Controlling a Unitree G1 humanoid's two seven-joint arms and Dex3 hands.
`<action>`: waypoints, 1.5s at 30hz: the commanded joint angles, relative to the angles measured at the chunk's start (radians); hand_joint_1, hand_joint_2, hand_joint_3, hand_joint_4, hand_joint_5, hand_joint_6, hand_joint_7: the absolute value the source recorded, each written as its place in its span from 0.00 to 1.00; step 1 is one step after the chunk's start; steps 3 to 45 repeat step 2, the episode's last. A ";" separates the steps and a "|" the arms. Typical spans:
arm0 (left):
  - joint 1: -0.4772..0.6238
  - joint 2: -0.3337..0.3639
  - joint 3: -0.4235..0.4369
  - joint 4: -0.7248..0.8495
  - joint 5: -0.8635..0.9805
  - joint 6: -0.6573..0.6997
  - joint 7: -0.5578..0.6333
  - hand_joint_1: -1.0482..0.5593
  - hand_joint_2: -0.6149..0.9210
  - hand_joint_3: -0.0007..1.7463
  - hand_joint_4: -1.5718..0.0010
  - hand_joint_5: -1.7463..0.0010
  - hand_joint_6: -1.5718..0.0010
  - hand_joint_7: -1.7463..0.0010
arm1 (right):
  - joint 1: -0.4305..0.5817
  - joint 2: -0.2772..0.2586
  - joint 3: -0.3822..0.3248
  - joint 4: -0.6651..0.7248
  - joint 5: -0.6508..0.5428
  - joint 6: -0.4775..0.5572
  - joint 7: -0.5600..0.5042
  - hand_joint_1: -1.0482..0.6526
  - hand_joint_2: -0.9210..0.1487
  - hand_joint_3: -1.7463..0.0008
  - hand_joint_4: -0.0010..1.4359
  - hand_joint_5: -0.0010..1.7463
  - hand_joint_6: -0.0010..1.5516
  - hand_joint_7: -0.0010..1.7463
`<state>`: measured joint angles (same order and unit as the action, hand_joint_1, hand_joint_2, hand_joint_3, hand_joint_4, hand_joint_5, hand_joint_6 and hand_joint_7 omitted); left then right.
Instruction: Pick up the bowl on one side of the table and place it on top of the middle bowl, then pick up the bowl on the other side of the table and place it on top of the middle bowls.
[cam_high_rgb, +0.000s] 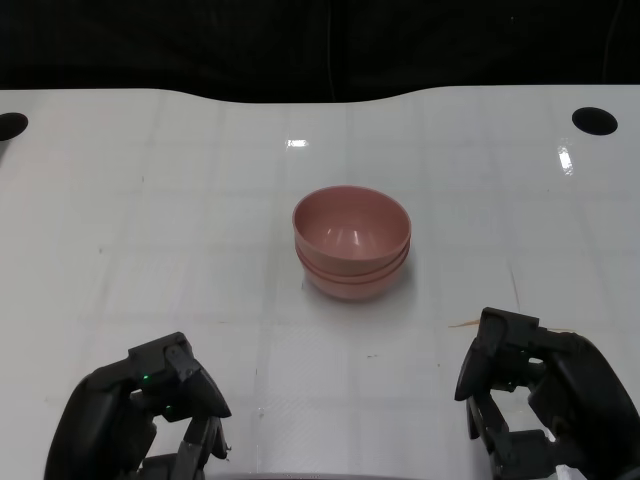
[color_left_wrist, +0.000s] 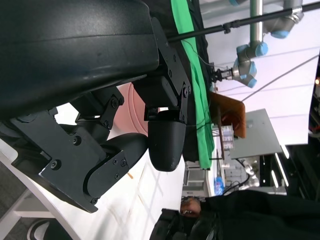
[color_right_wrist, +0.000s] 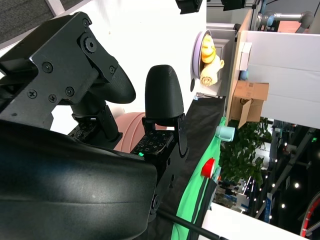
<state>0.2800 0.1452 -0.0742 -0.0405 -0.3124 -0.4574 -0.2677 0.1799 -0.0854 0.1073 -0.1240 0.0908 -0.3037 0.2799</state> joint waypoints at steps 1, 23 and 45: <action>0.004 -0.017 0.021 -0.007 0.012 0.015 0.002 0.56 0.67 0.71 0.39 0.15 0.38 0.28 | 0.002 -0.010 -0.019 0.001 0.023 0.010 0.004 0.61 0.52 0.16 0.60 0.95 0.51 0.80; 0.004 -0.022 0.025 -0.007 0.014 0.016 0.000 0.56 0.68 0.70 0.39 0.16 0.39 0.28 | 0.001 -0.009 -0.019 0.001 0.022 0.010 0.005 0.61 0.53 0.15 0.60 0.94 0.51 0.79; 0.004 -0.022 0.025 -0.007 0.014 0.016 0.000 0.56 0.68 0.70 0.39 0.16 0.39 0.28 | 0.001 -0.009 -0.019 0.001 0.022 0.010 0.005 0.61 0.53 0.15 0.60 0.94 0.51 0.79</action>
